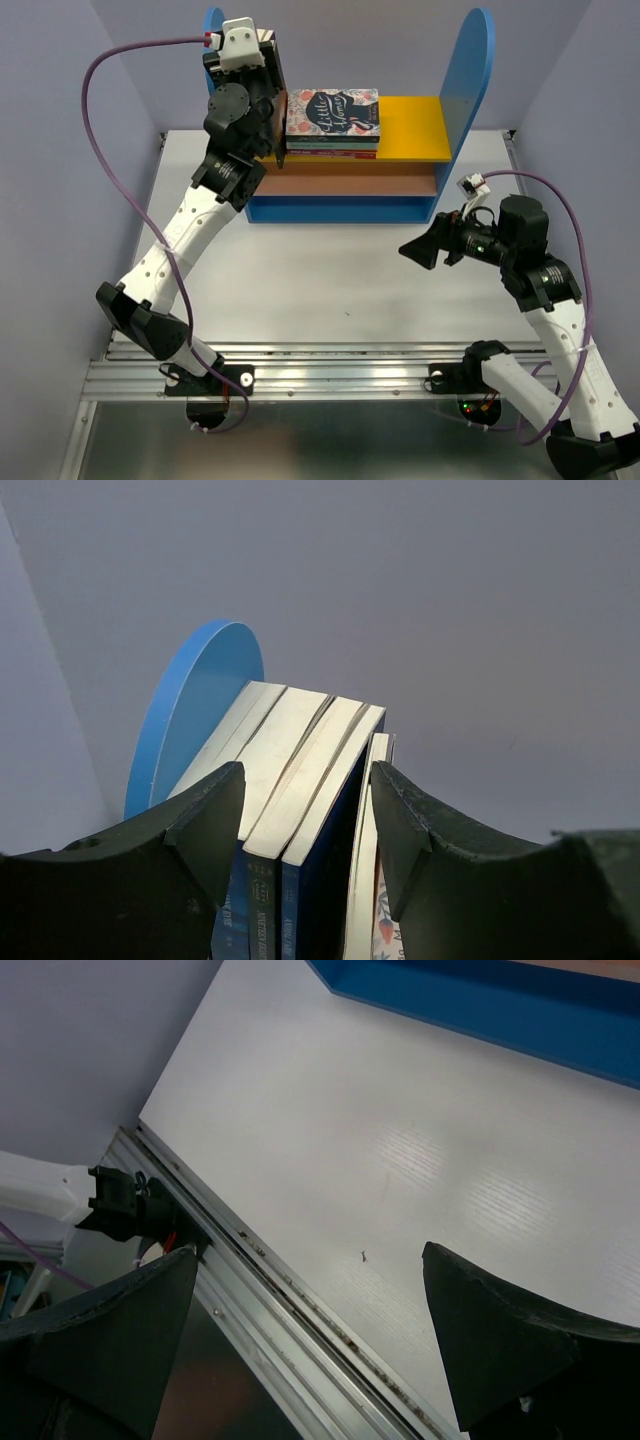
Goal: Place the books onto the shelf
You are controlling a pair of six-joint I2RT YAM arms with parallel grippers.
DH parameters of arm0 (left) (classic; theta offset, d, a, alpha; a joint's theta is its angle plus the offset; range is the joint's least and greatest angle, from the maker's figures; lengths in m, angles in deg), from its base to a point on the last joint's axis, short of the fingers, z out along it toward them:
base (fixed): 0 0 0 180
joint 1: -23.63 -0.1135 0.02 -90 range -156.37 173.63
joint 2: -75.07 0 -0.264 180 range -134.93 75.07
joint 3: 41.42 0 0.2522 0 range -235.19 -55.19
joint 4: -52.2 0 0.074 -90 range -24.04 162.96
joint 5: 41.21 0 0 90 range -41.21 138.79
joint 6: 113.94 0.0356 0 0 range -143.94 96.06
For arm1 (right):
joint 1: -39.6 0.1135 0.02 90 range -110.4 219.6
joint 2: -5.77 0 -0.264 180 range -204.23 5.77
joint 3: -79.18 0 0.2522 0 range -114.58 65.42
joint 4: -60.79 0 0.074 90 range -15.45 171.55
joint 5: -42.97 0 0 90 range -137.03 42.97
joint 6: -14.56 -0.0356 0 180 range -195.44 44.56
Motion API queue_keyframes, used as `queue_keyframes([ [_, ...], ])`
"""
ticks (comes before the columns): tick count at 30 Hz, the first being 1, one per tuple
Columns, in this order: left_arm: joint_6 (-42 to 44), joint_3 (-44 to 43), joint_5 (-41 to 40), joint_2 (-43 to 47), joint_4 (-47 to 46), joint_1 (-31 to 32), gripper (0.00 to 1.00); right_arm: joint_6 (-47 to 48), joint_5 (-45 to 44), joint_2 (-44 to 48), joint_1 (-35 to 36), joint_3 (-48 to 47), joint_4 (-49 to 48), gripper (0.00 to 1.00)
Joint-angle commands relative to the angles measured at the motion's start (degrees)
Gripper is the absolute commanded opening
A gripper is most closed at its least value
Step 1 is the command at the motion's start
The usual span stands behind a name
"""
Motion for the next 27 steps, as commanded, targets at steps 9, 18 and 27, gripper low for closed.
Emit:
queue_keyframes([
  [9,1.81,-5.85,-9.68,-3.72,-6.49,0.43,0.70,1.05,2.40,-0.58,0.21,-0.31,-2.84,1.00],
  [18,2.08,-14.56,-5.56,-1.79,-2.19,1.66,0.82,1.41,4.07,-1.46,0.21,0.83,-3.36,1.00],
  [27,-7.93,-0.96,1.30,11.47,5.52,2.54,0.92,2.02,5.04,-1.28,0.21,1.01,-2.66,1.00],
])
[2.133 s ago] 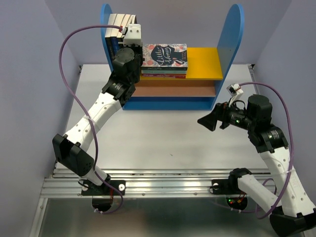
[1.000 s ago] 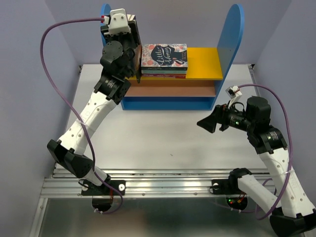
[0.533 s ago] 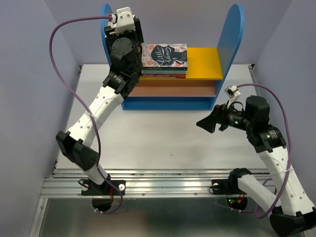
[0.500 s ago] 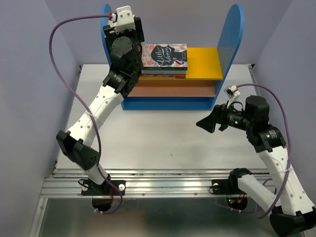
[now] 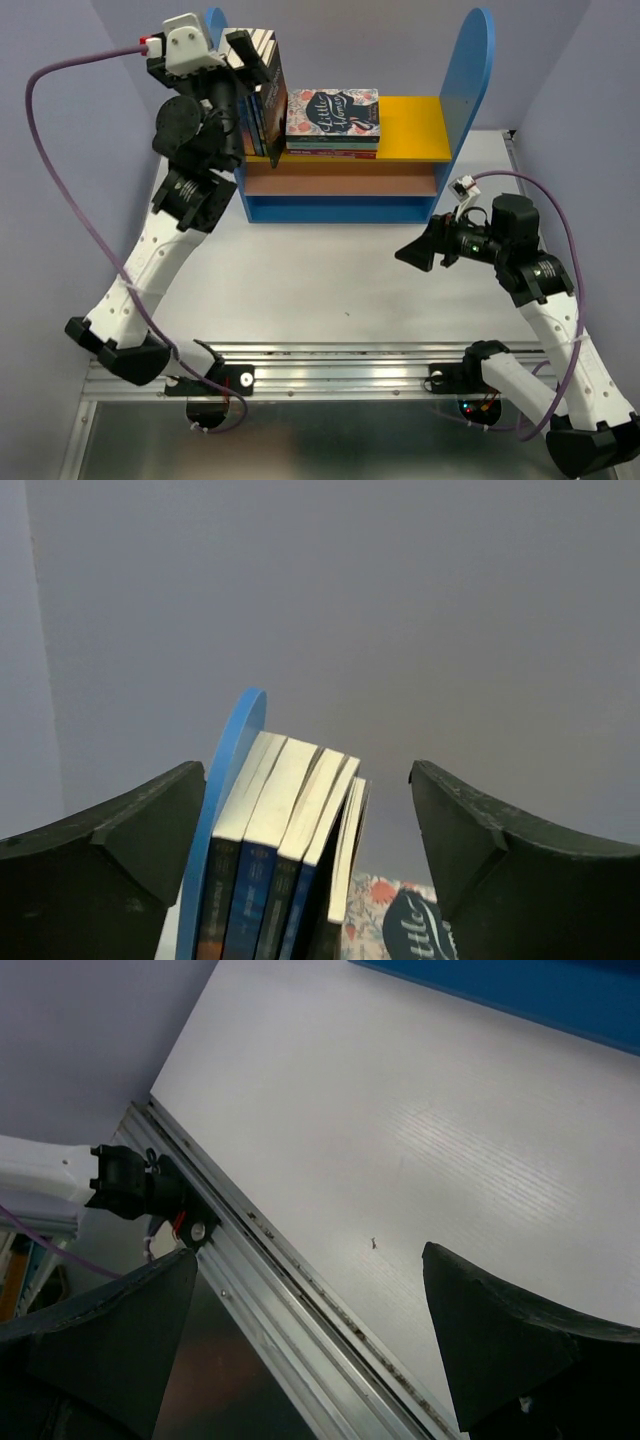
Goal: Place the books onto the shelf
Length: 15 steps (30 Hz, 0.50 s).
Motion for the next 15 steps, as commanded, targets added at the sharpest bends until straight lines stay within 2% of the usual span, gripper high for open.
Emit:
queue_keyframes([
  [1,-7.20,5.50,7.67,9.59,4.95,0.20,0.99,1.37,1.72,0.86,0.21,-0.74,-1.81,1.00],
  [3,-12.46,11.30,16.01,16.08,9.86,0.20,0.99,1.63,1.90,1.04,0.21,-0.48,-1.46,1.00],
  [4,-16.31,17.06,18.50,18.65,10.41,0.29,0.99,1.72,1.90,1.12,0.21,-0.31,-1.54,1.00],
  [9,-21.26,37.73,37.29,32.71,8.05,0.11,0.99,2.25,3.74,1.21,0.21,0.22,-1.11,1.00],
  [12,-19.52,39.70,38.13,32.14,9.61,-0.15,0.99,2.86,4.53,1.04,0.21,0.31,-0.14,1.00],
  [13,-19.60,37.79,38.21,30.91,10.84,-0.93,0.99,3.21,4.45,0.86,0.21,0.22,0.12,1.00],
  [15,-18.21,35.23,43.27,28.27,13.30,-1.64,0.99,3.30,4.36,0.42,0.21,-0.13,0.65,1.00],
])
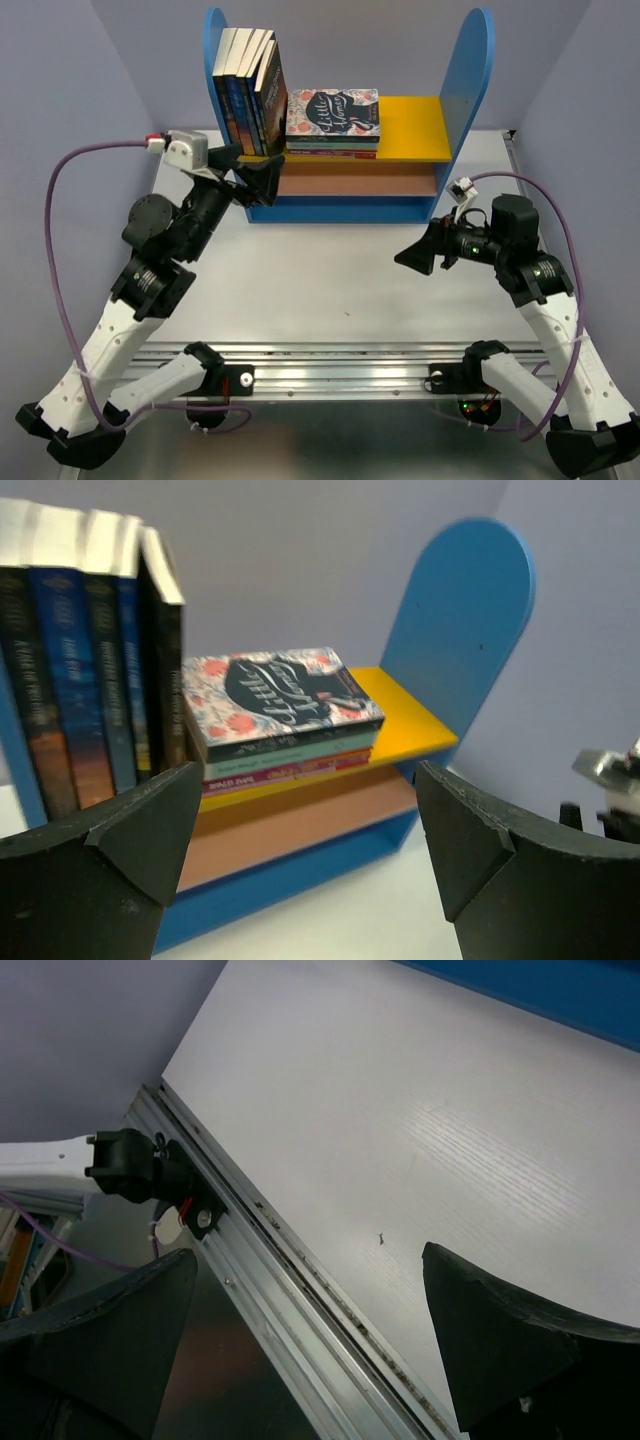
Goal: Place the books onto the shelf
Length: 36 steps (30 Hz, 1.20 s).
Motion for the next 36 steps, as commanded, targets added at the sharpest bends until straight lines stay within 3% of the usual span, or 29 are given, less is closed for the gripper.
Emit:
queue_keyframes([
  [1,1.47,-4.37,14.89,-7.08,2.12,-2.01,0.99,1.58,1.63,0.29,0.21,-0.22,0.44,1.00],
  [4,2.27,-5.09,19.41,-10.24,-0.24,-3.59,0.99,0.87,1.27,0.46,0.21,-0.22,0.00,1.00],
  [6,1.66,-6.50,22.57,-12.19,-0.25,-7.98,0.99,0.61,0.58,0.47,0.21,-0.56,0.26,1.00],
  [10,0.69,-8.43,38.45,-17.02,-1.92,-16.16,0.99,2.54,-0.66,-0.23,0.21,-3.20,3.33,1.00],
  [13,0.60,-8.43,42.70,-18.60,-4.46,-18.71,0.99,2.80,-0.48,-0.68,0.21,-3.91,3.77,1.00],
  [36,4.55,-13.79,47.64,-28.54,-7.45,-22.23,0.99,2.63,-0.84,-1.99,0.21,-4.44,3.42,1.00],
])
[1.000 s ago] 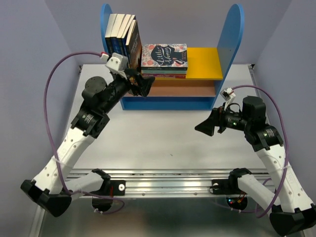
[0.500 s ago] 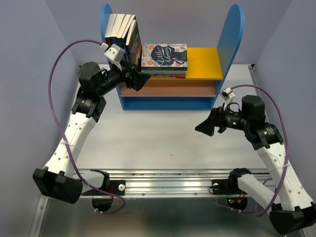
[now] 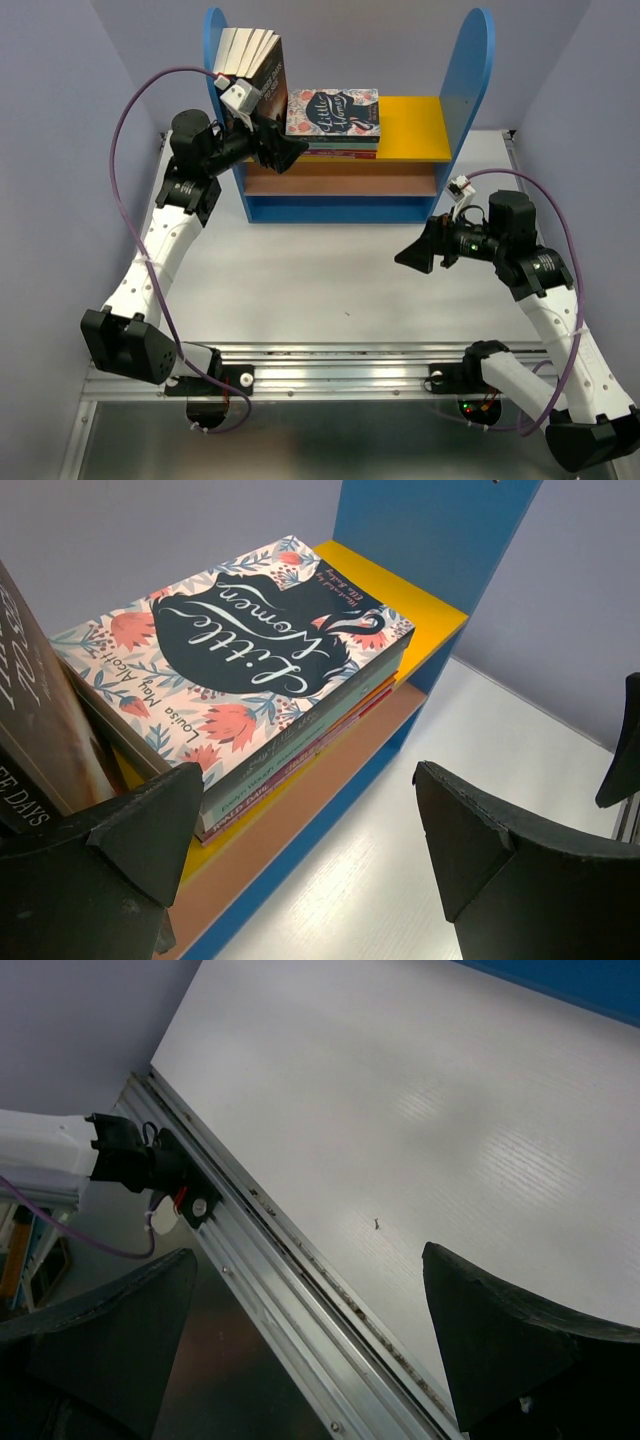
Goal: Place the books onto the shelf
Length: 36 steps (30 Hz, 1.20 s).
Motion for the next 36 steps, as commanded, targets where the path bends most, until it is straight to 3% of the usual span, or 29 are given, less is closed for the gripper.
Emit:
queue_keyframes([
  [1,1.82,-3.19,2.15,0.42,-3.81,-0.77,0.99,0.88,-0.25,0.19,0.21,-2.07,-0.73,1.00],
  [11,2.79,3.66,9.71,3.32,-12.07,-0.86,0.99,0.79,0.72,-1.65,0.21,-3.57,-1.08,1.00],
  [25,4.46,4.89,14.46,-0.72,-15.58,-1.30,0.99,-0.96,1.34,-2.88,0.21,-4.89,-0.81,1.00],
  [36,5.34,0.50,16.22,-4.59,-15.85,-2.00,0.99,-2.46,0.99,-2.54,0.21,-4.88,-1.08,1.00],
])
